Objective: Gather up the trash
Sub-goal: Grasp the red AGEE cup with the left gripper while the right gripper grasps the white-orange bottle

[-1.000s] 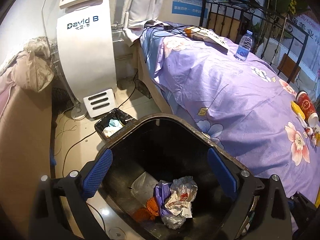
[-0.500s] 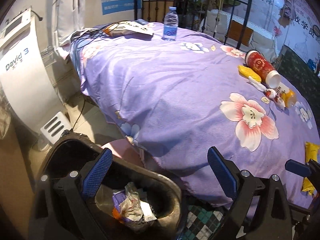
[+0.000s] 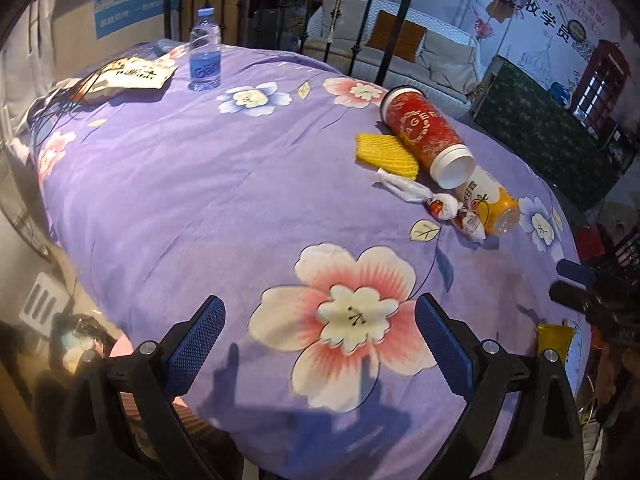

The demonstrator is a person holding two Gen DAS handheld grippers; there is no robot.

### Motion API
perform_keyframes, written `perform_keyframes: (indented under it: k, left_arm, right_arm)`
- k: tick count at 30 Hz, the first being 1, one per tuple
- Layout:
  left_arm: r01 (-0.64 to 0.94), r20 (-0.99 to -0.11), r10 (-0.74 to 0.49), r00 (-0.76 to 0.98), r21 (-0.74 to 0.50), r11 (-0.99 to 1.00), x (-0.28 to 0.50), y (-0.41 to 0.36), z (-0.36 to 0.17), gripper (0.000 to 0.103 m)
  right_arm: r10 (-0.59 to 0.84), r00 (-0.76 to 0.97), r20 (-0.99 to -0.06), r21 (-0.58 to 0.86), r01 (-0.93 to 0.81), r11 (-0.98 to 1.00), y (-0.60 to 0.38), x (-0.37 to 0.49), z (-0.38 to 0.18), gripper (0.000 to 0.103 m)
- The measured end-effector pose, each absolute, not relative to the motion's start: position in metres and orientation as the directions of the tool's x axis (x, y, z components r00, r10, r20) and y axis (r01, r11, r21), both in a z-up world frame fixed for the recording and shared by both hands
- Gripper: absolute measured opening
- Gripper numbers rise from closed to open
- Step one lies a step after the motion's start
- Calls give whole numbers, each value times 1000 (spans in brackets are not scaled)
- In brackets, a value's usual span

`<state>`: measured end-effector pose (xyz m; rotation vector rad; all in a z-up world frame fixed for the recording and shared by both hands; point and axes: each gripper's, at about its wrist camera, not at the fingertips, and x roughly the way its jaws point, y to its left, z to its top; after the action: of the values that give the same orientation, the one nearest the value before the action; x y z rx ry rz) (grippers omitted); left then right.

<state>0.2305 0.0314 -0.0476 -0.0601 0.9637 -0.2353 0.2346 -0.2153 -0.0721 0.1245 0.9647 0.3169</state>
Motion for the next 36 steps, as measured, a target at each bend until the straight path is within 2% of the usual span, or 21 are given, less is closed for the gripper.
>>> perform_keyframes:
  k: [2,6,10,13,21,28,36]
  left_arm:
    - [194,-806,-237,542,-155,969,242,18,-44,94]
    - [236,-815,-255,520,-149,960,263,-5,-39,94]
    - [260,-821,-228,524,-101,960,278,-16,-36,94]
    - [257,-830,-217,515,-92,962,289,-16,-36,94]
    - [246,-869,-214,445,-111,963,331,-24,-48,94]
    - [237,-887,-263,380,-182,954,377,-54,-47,94]
    - [257,-901,-265,345,-181,949,436,-119,-50,94]
  right_arm:
    - [307,518,-798,276,-139,951,-241,261,-75,72]
    - [320,473,-821,331,-64,942,-271,322,-79,65]
    - [342,411,-845,371,-10,929,-278,372,-91,64]
    - [314,354,-881,350,40,936,-277,402,-107,64]
    - [323,234,-917,348,75,935,-271,433,-147,65]
    - [320,301,-899,343,28,939,-269,421,-140,62]
    - [355,417,-837,391,2,920,-293,381,-107,62]
